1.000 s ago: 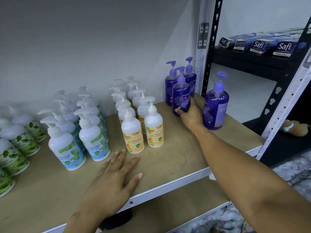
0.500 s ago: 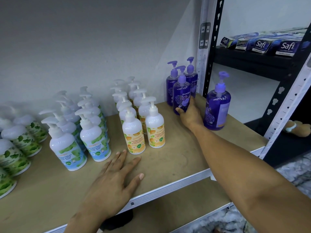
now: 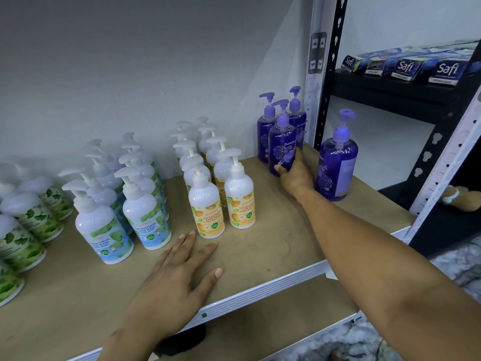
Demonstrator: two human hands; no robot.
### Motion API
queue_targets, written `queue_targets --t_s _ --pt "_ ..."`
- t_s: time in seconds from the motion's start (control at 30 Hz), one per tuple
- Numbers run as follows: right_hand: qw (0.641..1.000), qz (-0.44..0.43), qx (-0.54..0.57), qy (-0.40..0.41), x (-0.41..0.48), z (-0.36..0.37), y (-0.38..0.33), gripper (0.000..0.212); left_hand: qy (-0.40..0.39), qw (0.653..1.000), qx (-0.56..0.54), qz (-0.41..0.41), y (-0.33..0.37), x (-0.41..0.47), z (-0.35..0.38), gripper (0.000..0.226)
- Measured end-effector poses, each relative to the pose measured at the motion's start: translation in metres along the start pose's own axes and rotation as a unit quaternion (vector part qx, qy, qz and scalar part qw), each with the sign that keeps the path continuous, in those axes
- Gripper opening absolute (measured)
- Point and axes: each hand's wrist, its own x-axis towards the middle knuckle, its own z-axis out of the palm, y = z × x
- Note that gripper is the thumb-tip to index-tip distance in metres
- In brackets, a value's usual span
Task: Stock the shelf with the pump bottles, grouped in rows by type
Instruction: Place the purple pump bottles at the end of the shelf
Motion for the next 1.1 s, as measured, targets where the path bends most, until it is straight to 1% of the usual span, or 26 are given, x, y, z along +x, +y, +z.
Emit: queue_targets --t_s 0.37,0.5,0.57,0.63,0.7,0.73,0.83,0.9,1.0,1.1 --pt "1.000 0.002 -0.006 0.000 0.000 -0.001 0.000 0.064 -0.003 1.000 -0.004 0.002 0.001 0.000 -0.002 0.082" --pt "1.000 0.011 -0.008 -0.005 0.001 0.000 -0.001 0.068 -0.004 1.000 -0.011 0.005 0.001 0.000 -0.003 0.083" --pt "1.000 0.008 -0.006 -0.005 -0.001 -0.001 -0.003 0.075 -0.003 1.000 -0.019 0.008 0.002 0.000 -0.003 0.083" --pt "1.000 -0.001 -0.014 -0.002 -0.003 -0.003 0.000 0.090 0.009 1.000 -0.027 0.011 0.002 -0.002 -0.003 0.082" --pt "0.999 -0.017 -0.034 -0.008 -0.010 -0.005 0.008 0.103 0.036 0.999 -0.035 0.008 0.004 -0.004 -0.001 0.078" --pt "0.999 -0.032 -0.041 -0.012 -0.019 -0.008 0.007 0.104 0.060 0.997 -0.044 0.007 0.005 -0.005 0.000 0.072" --pt "0.994 -0.085 -0.060 -0.040 -0.061 -0.028 -0.003 0.084 0.148 0.985 -0.084 0.040 0.019 -0.007 0.006 0.041" --pt "0.988 -0.101 -0.089 -0.073 -0.081 -0.046 -0.003 0.070 0.159 0.979 -0.094 0.083 0.037 -0.007 0.012 0.029" --pt "0.987 -0.101 -0.086 -0.092 -0.101 -0.077 0.006 0.050 0.123 0.976 -0.110 0.145 0.067 -0.002 0.021 0.030" --pt "0.994 -0.067 -0.048 -0.066 -0.112 -0.110 0.019 0.034 0.059 0.977 -0.121 0.167 0.091 0.012 0.026 0.048"
